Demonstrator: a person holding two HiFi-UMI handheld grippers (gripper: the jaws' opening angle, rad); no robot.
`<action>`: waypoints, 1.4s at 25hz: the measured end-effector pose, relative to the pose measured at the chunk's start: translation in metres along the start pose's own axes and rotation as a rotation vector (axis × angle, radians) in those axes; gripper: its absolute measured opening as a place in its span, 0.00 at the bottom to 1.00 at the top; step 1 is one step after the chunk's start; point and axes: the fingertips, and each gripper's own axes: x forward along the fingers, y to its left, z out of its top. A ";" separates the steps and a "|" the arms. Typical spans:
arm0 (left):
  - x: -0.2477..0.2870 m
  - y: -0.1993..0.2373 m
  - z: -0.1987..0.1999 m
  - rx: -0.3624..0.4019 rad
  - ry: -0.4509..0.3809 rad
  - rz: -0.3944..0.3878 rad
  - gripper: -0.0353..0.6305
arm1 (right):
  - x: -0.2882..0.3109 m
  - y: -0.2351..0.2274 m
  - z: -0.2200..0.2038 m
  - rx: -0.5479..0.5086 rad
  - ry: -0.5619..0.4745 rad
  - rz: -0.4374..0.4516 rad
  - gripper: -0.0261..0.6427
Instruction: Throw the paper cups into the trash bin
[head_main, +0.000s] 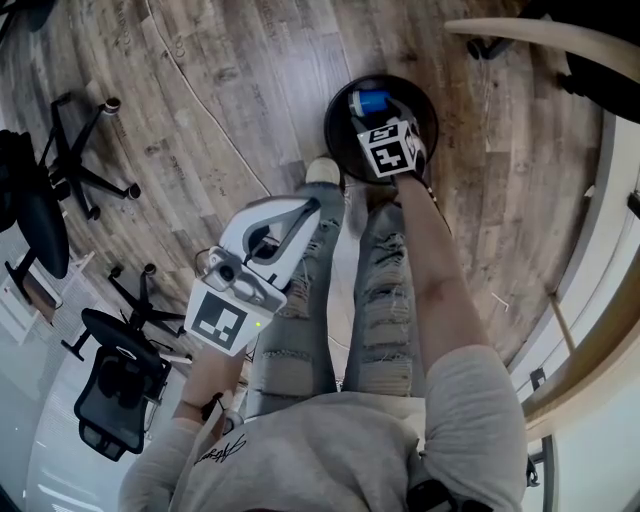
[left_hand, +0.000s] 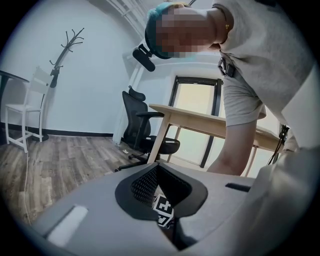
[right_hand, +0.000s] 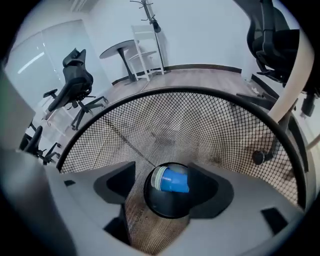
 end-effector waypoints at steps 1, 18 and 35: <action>0.001 0.000 0.001 0.000 -0.002 0.000 0.06 | -0.002 0.000 0.002 -0.004 -0.006 0.000 0.50; 0.021 -0.013 0.053 0.025 -0.028 -0.039 0.06 | -0.113 0.025 0.075 -0.014 -0.319 0.042 0.50; 0.007 -0.017 0.112 0.035 -0.034 0.023 0.06 | -0.286 0.042 0.165 0.020 -0.648 0.002 0.49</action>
